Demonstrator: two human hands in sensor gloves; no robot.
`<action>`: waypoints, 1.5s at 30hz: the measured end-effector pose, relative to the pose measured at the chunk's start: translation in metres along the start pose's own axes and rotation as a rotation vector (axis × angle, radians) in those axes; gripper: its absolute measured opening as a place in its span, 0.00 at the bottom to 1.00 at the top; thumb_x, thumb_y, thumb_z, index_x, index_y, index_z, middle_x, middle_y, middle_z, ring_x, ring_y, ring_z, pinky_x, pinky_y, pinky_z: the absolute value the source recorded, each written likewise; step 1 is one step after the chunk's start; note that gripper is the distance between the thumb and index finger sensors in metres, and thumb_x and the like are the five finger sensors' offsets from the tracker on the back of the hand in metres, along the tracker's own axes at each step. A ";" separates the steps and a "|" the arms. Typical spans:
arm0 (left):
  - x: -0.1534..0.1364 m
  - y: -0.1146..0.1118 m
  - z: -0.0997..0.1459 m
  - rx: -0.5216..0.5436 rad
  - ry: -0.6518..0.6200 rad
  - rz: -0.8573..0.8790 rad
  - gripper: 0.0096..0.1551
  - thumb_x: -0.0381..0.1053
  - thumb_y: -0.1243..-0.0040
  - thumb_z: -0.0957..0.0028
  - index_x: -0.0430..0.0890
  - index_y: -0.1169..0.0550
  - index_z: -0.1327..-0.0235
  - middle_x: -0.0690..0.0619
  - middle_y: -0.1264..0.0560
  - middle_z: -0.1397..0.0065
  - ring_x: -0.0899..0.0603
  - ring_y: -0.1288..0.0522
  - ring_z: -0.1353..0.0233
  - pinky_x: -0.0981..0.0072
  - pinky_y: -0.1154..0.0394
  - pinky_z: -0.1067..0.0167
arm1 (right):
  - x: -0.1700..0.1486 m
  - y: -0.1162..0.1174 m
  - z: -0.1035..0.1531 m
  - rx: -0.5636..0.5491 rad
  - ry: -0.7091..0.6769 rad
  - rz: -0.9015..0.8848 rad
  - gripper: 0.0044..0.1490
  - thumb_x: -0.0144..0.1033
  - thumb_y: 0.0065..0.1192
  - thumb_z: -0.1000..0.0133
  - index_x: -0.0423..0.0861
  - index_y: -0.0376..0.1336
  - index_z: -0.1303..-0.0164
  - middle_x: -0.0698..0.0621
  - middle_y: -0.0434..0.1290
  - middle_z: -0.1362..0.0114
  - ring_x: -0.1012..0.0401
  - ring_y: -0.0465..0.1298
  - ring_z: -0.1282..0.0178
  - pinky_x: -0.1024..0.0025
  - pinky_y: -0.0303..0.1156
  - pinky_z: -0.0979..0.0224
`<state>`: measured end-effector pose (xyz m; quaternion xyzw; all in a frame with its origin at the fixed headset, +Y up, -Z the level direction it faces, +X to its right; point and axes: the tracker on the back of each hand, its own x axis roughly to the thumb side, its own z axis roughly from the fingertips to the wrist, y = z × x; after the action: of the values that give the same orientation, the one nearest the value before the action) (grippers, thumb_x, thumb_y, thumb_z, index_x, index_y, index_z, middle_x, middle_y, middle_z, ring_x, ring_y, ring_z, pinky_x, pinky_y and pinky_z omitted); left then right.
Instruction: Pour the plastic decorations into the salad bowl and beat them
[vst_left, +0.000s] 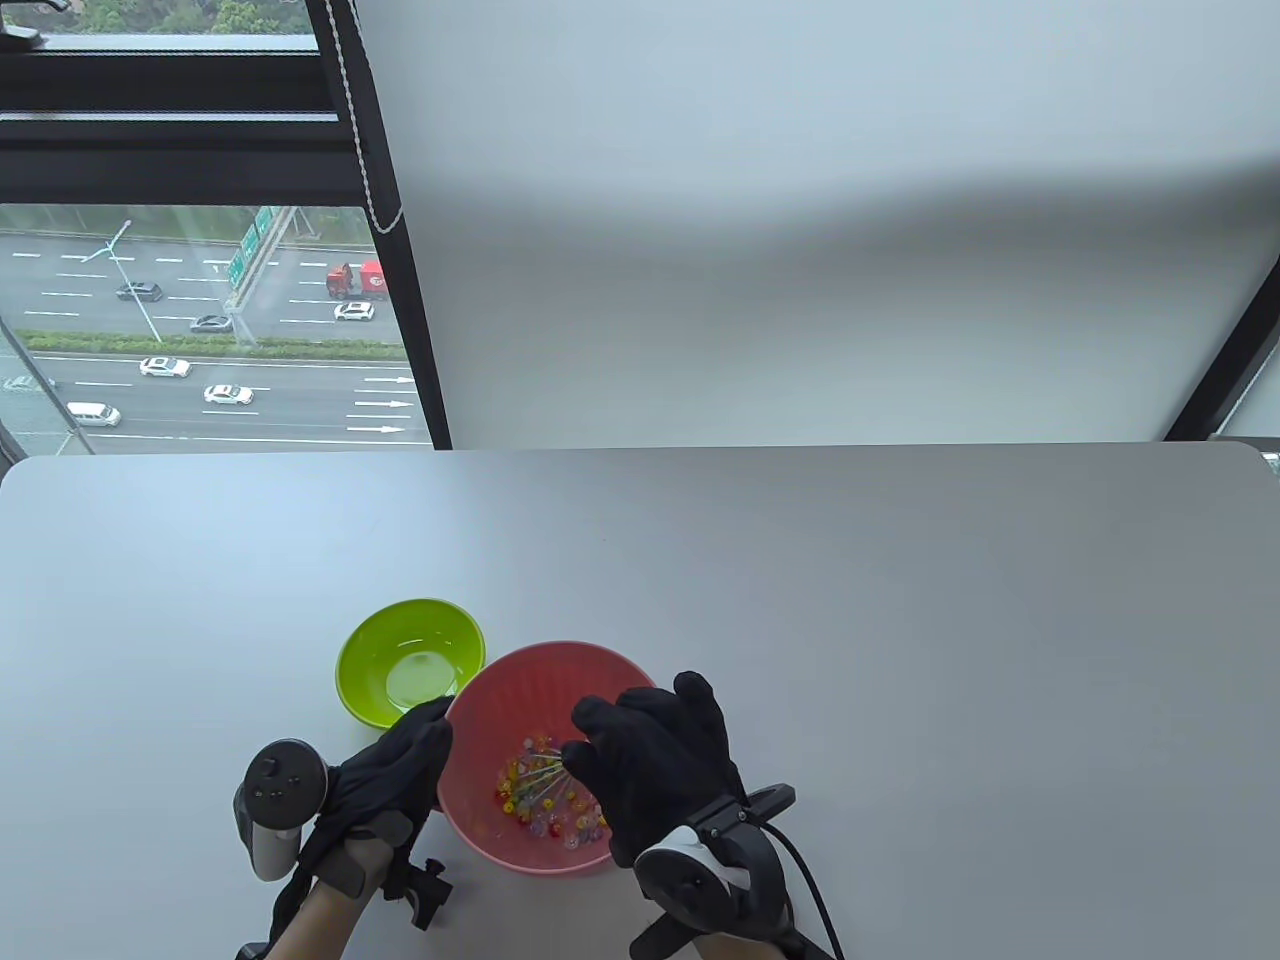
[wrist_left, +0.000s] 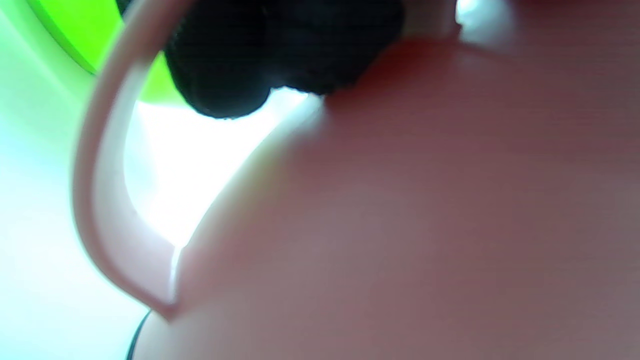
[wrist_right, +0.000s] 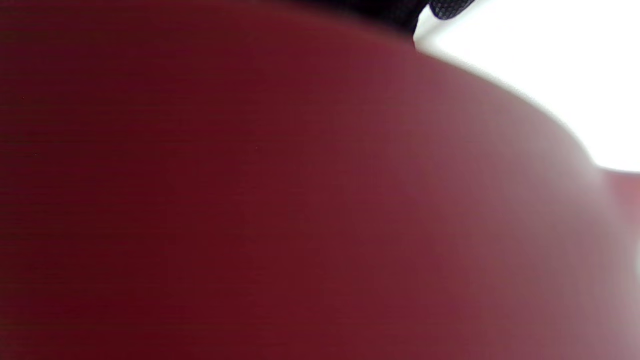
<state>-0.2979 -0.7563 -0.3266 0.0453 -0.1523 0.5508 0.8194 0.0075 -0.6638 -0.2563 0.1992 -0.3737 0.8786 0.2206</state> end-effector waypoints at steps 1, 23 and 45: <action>0.000 0.000 0.000 0.000 0.000 0.000 0.42 0.71 0.55 0.41 0.38 0.25 0.35 0.53 0.18 0.66 0.40 0.18 0.53 0.40 0.32 0.33 | 0.001 0.000 0.000 0.001 -0.003 0.003 0.28 0.59 0.59 0.40 0.61 0.62 0.31 0.63 0.80 0.41 0.59 0.73 0.31 0.51 0.49 0.15; 0.000 0.000 0.000 0.000 0.000 0.000 0.42 0.71 0.55 0.41 0.38 0.25 0.35 0.53 0.18 0.66 0.40 0.18 0.53 0.40 0.32 0.33 | -0.001 -0.011 -0.001 -0.059 -0.050 0.106 0.28 0.57 0.53 0.36 0.63 0.58 0.25 0.63 0.78 0.41 0.57 0.69 0.29 0.51 0.46 0.15; 0.000 0.000 0.000 0.000 0.000 0.001 0.42 0.71 0.55 0.41 0.37 0.25 0.35 0.53 0.18 0.66 0.40 0.18 0.52 0.40 0.32 0.33 | 0.003 -0.001 0.000 -0.008 -0.019 -0.029 0.30 0.61 0.61 0.42 0.62 0.62 0.31 0.64 0.80 0.41 0.59 0.73 0.32 0.50 0.53 0.16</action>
<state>-0.2979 -0.7564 -0.3267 0.0452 -0.1523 0.5511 0.8192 0.0061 -0.6624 -0.2540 0.2123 -0.3763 0.8719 0.2307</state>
